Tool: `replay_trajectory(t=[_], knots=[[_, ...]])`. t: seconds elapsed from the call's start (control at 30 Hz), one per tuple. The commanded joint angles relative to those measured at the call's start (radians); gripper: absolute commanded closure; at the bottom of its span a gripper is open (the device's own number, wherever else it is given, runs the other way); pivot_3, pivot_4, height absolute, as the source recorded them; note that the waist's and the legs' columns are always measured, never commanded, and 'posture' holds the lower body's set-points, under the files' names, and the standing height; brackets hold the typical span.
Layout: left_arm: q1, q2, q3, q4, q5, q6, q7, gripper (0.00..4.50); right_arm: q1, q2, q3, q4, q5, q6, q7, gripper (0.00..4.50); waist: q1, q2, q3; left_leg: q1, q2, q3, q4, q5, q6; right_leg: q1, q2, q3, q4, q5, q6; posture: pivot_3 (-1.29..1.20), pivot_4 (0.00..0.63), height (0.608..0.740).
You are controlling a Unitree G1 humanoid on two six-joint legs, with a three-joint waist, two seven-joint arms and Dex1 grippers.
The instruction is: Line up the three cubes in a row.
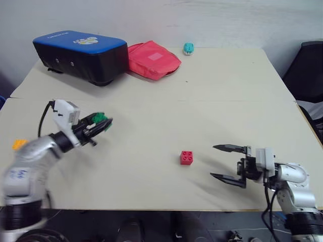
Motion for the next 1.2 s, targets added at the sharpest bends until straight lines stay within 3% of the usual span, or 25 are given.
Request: replay_trajectory(t=[0.03,0.23,0.47,0.6,1.2], knots=[[-0.104,-0.010,-0.164,0.103,0.035,-0.188,-0.297,2.99,0.018,-0.026,-0.040,-0.060,0.037,0.022,-0.004,0.00,0.007,-0.001,0.000,0.000,0.000,-0.001,0.000,0.000,0.001,0.001,0.000,-0.001,0.000,0.000,0.000,0.00,0.150,0.740],[-0.221,-0.141,-0.394,0.308,0.232,-0.471,-0.420,2.99,0.079,-0.021,-0.057,-0.154,0.042,0.049,-0.061,0.00,0.004,-0.001,0.000,-0.002,0.000,-0.002,0.001,-0.001,0.002,0.001,0.001,0.000,-0.002,0.001,0.001,0.00,0.150,0.740],[-0.258,-0.305,-0.527,0.446,0.367,-0.602,-0.368,2.99,0.182,-0.022,-0.100,-0.255,0.051,0.072,-0.140,0.00,-0.003,-0.001,0.000,-0.003,0.001,-0.001,0.002,-0.001,0.002,-0.001,0.002,0.002,0.000,0.001,0.002,0.00,0.150,0.740],[-0.286,-0.378,-0.532,0.504,0.391,-0.639,-0.334,2.99,0.224,-0.021,-0.125,-0.297,0.062,0.078,-0.157,0.00,0.009,-0.001,0.000,-0.002,0.000,-0.001,0.003,-0.001,0.005,0.001,0.001,0.002,-0.001,0.002,0.005,0.00,0.150,0.740],[-0.320,-0.314,-0.542,0.551,0.453,-0.651,-0.354,2.99,0.262,0.019,-0.124,-0.226,0.052,-0.009,-0.113,0.00,0.002,-0.001,0.000,0.000,0.000,-0.001,0.003,-0.001,0.005,0.002,0.001,0.003,0.000,0.002,0.005,0.00,0.150,0.740]])
